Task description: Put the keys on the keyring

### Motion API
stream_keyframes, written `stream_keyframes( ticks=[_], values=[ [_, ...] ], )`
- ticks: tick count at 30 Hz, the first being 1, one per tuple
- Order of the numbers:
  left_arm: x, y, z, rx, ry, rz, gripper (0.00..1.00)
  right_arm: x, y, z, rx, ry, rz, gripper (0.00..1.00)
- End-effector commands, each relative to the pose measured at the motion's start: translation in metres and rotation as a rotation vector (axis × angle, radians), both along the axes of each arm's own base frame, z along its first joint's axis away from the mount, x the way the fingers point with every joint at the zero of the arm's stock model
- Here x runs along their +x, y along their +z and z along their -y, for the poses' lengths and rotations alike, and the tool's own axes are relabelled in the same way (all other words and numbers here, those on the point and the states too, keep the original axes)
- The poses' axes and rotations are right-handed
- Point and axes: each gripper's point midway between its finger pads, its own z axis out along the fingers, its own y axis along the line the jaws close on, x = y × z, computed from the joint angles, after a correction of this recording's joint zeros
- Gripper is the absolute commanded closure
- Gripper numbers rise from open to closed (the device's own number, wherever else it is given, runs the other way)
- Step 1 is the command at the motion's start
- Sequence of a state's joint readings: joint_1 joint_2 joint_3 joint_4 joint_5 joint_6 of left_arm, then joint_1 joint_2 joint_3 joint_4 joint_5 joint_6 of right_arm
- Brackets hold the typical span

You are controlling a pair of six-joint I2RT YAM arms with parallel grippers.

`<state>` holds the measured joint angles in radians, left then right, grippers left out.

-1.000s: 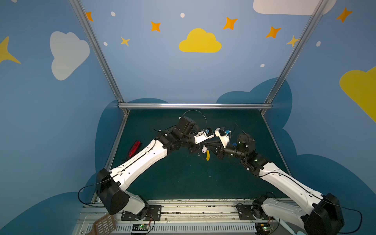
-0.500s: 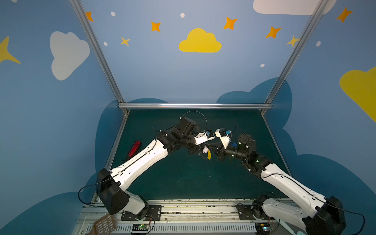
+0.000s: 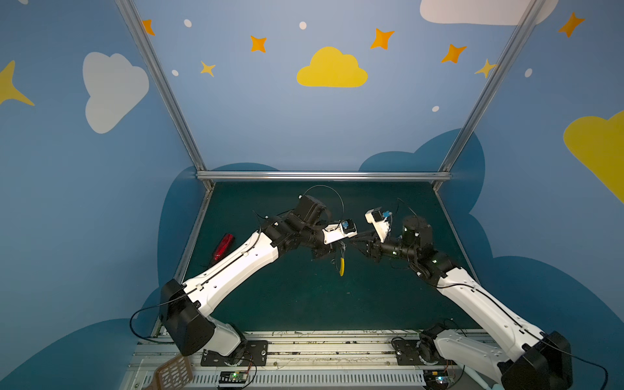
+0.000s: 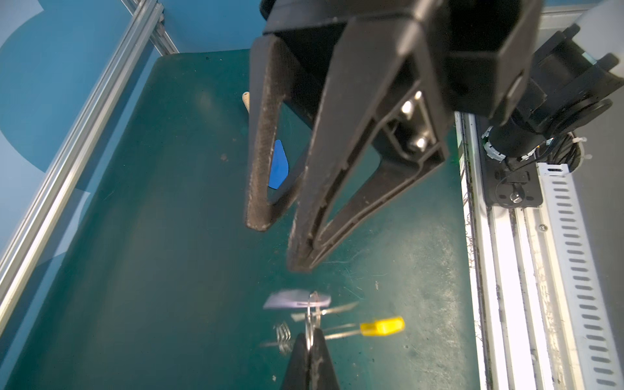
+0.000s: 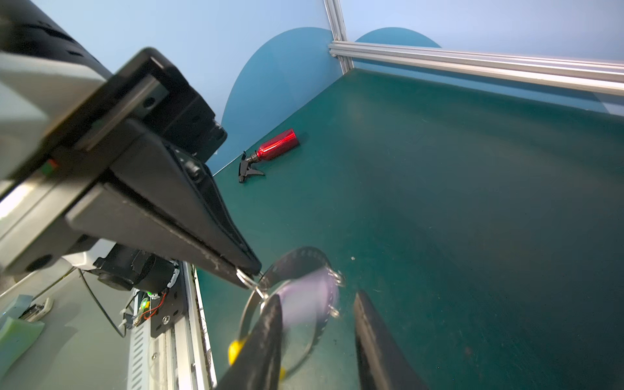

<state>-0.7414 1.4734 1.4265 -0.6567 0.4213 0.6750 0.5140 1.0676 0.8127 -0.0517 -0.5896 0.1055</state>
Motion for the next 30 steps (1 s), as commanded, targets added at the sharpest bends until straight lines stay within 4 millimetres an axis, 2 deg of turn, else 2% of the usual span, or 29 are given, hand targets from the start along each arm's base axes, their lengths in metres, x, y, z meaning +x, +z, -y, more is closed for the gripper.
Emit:
stream_keyframes(
  ticks=[1,5,11,19,23,30],
  values=[
    [0.003,0.004,0.003,-0.016,0.035,-0.035,0.97,-0.012,0.001,0.0,-0.003,0.046,0.037,0.62],
    [0.007,0.004,0.002,-0.013,0.062,-0.033,0.97,-0.02,-0.002,0.004,0.008,0.028,0.053,0.59],
    [-0.002,0.008,0.002,-0.039,0.012,-0.03,0.97,-0.025,-0.013,0.004,-0.023,0.049,0.136,0.56],
    [-0.011,0.016,0.006,-0.082,-0.03,-0.031,0.97,-0.021,0.003,-0.012,-0.009,0.114,0.154,0.55],
    [-0.016,0.017,0.006,-0.101,-0.058,-0.013,0.97,-0.02,0.006,-0.014,0.002,0.124,0.154,0.62],
    [-0.024,0.016,0.004,-0.11,-0.115,0.031,0.96,-0.026,0.013,-0.01,0.028,0.117,0.16,0.82]
  ],
)
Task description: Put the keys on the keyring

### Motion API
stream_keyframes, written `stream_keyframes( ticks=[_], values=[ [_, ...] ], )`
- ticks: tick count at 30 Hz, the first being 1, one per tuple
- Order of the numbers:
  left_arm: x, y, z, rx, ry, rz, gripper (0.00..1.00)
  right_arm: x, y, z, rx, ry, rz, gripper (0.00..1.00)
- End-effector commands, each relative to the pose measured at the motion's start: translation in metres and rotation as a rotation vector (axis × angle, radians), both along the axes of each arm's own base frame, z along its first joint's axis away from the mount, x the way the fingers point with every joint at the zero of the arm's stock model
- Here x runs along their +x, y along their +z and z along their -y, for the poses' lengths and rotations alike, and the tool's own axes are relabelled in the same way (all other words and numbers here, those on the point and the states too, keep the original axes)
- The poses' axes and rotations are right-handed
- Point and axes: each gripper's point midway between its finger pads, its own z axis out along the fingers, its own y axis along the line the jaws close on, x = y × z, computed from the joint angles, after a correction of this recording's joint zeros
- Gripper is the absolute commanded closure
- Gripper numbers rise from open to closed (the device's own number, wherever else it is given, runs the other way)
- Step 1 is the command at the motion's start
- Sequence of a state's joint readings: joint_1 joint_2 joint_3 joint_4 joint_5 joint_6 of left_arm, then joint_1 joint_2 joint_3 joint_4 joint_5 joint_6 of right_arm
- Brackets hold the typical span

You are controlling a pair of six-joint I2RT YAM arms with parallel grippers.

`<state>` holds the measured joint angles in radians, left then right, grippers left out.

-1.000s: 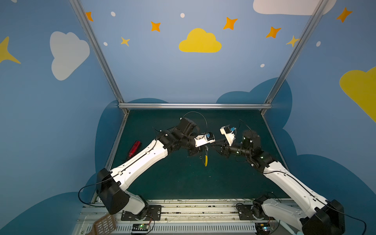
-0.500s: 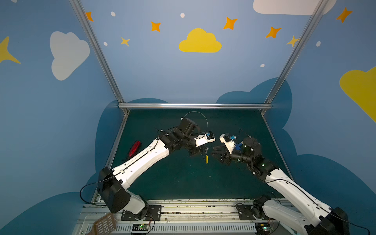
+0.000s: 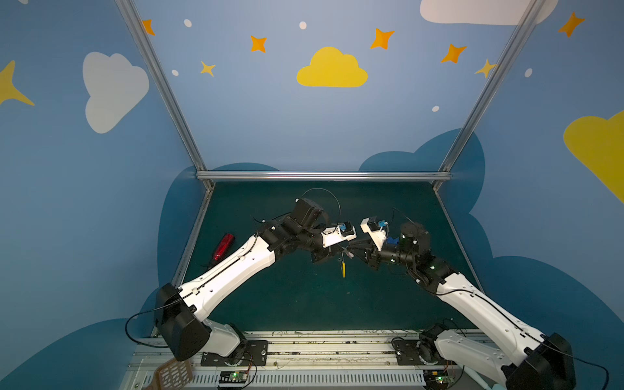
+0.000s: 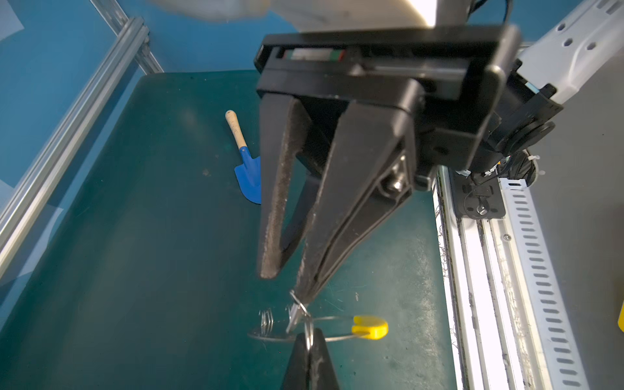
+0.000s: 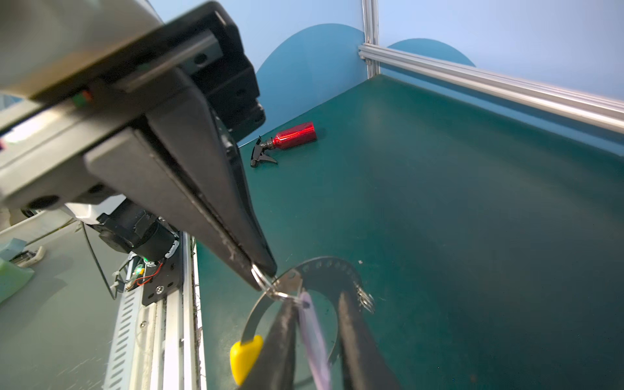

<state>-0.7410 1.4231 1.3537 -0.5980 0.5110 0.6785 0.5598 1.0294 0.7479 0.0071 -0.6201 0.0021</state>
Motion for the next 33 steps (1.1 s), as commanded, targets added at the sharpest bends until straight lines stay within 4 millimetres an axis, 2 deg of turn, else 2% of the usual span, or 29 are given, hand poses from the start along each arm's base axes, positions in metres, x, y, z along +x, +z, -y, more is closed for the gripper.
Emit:
stream_keyframes(
  ticks=[1,3,6,10,21,29,32,33],
  values=[
    [-0.006,0.014,0.002,-0.044,-0.05,0.049,0.97,-0.007,0.018,-0.001,0.042,0.032,0.043,0.83],
    [-0.005,0.016,0.002,-0.047,-0.053,0.055,0.97,-0.014,0.018,-0.004,0.048,0.078,0.03,0.85],
    [-0.006,0.017,0.003,-0.053,-0.065,0.056,0.97,-0.019,0.016,-0.008,0.052,0.122,0.019,0.93],
    [-0.008,0.019,0.003,-0.061,-0.072,0.065,0.97,-0.019,0.013,-0.008,0.04,0.125,0.008,1.0],
    [-0.012,0.031,0.002,-0.14,-0.095,0.058,0.97,-0.019,-0.006,-0.006,-0.009,0.121,-0.018,1.0],
    [-0.011,0.036,0.009,-0.233,-0.102,0.018,0.97,-0.02,-0.002,-0.009,-0.009,0.158,0.022,1.0],
    [-0.012,0.034,0.011,-0.247,-0.112,0.006,0.97,-0.016,0.002,-0.004,-0.039,0.124,0.047,0.95],
    [-0.012,0.034,0.01,-0.247,-0.11,0.002,0.97,-0.014,0.005,0.0,-0.055,0.097,0.067,0.88]
  ],
)
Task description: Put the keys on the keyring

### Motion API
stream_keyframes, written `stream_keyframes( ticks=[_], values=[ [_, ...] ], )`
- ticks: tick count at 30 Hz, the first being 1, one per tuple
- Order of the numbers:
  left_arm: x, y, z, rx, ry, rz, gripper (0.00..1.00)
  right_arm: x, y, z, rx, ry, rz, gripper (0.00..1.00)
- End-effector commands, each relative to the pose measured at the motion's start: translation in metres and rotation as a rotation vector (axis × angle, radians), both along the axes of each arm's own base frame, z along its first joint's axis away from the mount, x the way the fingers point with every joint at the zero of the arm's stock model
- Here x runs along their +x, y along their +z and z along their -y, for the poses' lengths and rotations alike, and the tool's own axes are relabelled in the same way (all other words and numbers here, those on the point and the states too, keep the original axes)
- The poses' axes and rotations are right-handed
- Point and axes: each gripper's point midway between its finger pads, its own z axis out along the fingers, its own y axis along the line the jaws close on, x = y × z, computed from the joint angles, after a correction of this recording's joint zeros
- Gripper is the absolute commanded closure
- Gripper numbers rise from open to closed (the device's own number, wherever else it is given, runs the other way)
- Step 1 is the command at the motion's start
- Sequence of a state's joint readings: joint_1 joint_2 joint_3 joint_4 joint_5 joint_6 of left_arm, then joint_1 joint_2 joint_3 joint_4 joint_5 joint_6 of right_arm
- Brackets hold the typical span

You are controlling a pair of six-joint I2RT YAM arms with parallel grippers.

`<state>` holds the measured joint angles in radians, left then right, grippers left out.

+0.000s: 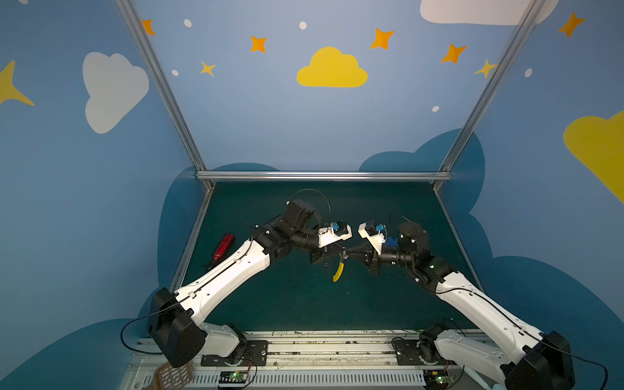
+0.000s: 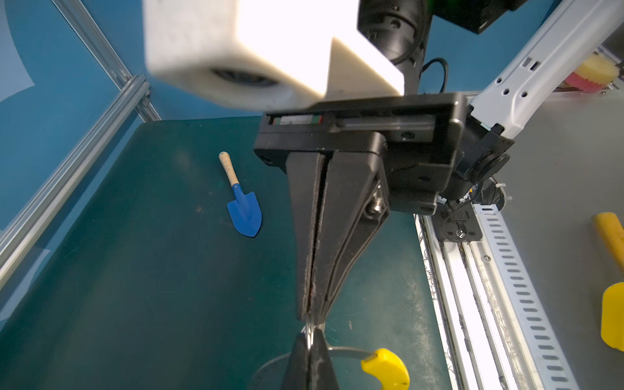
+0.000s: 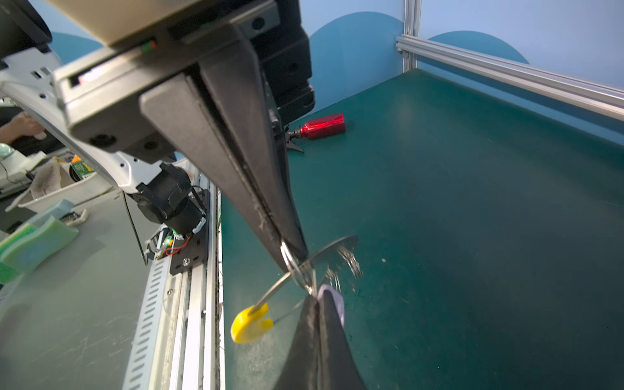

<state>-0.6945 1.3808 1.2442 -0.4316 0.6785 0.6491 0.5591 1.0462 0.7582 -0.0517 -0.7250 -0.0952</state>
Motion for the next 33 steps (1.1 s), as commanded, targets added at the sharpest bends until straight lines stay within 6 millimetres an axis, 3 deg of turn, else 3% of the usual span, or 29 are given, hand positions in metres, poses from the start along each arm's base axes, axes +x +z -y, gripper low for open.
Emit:
stream_keyframes(
  ticks=[1,6,12,19,25,30,33],
  values=[
    [-0.007,0.026,0.006,-0.099,-0.043,0.019,0.96,0.006,0.015,0.01,-0.038,-0.054,0.08,0.8],
    [-0.011,0.029,0.003,-0.132,-0.07,0.0,0.97,0.001,0.039,0.02,0.024,-0.084,0.217,0.67],
    [-0.013,0.033,0.004,-0.155,-0.098,-0.003,0.96,-0.009,0.046,0.012,0.034,0.016,0.225,0.68],
    [-0.016,0.034,0.004,-0.161,-0.111,-0.007,0.97,-0.007,0.048,0.004,0.06,0.052,0.208,0.71],
    [-0.016,0.031,0.002,-0.151,-0.108,-0.006,0.97,-0.009,0.051,0.001,0.075,0.08,0.2,0.82],
    [-0.016,0.03,0.001,-0.142,-0.104,0.002,0.97,-0.013,0.051,-0.002,0.084,0.112,0.185,1.0],
    [-0.014,0.026,0.0,-0.122,-0.09,0.0,0.96,-0.013,0.05,-0.001,0.078,0.108,0.185,1.0]
  ],
)
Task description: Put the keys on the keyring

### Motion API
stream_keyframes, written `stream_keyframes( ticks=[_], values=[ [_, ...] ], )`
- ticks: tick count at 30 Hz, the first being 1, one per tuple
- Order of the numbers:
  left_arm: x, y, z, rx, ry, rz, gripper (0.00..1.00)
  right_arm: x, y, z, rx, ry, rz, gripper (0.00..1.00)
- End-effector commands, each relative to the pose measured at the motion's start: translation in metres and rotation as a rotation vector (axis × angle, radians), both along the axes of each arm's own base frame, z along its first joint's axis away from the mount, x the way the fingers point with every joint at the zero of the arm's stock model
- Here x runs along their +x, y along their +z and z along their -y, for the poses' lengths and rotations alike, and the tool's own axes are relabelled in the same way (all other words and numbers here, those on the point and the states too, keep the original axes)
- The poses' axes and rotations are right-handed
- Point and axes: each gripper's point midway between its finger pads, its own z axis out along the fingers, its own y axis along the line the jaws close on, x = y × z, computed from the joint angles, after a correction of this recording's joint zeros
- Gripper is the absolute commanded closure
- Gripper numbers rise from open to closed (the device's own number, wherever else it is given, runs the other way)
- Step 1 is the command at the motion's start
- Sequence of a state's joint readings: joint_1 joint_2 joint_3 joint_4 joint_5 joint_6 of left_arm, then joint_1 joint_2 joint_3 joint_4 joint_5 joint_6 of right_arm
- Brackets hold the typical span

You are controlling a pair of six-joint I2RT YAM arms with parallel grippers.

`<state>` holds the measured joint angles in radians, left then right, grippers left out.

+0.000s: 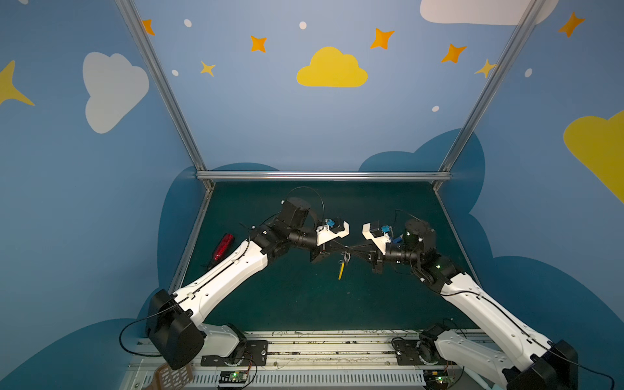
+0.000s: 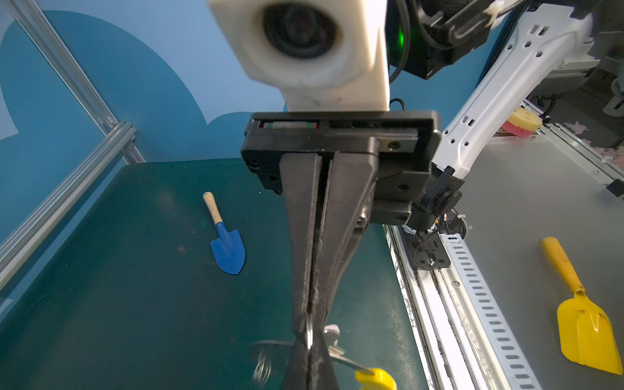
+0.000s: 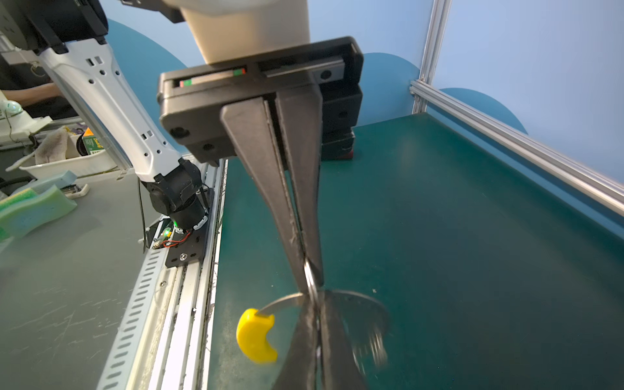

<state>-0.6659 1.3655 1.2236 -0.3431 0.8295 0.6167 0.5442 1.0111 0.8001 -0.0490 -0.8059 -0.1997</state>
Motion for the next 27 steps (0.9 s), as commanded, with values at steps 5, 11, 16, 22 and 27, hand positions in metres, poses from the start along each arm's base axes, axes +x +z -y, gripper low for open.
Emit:
stream_keyframes(
  ticks=[5,11,16,22,27],
  values=[
    [0.014,-0.004,-0.013,0.097,0.099,0.078,0.63,0.003,0.002,0.004,-0.079,-0.028,-0.022,1.0],
    [0.021,-0.001,-0.022,0.211,0.117,0.185,0.66,0.001,-0.012,0.01,-0.184,-0.041,-0.11,1.0],
    [0.019,-0.003,-0.018,0.269,0.091,0.233,0.68,-0.001,-0.014,0.008,-0.218,0.006,-0.104,1.0],
    [0.017,-0.01,-0.012,0.299,0.081,0.255,0.66,0.0,-0.009,0.006,-0.218,0.006,-0.119,1.0],
    [0.017,-0.011,-0.004,0.296,0.077,0.257,0.65,-0.003,-0.01,0.004,-0.234,0.021,-0.133,1.0]
  ],
)
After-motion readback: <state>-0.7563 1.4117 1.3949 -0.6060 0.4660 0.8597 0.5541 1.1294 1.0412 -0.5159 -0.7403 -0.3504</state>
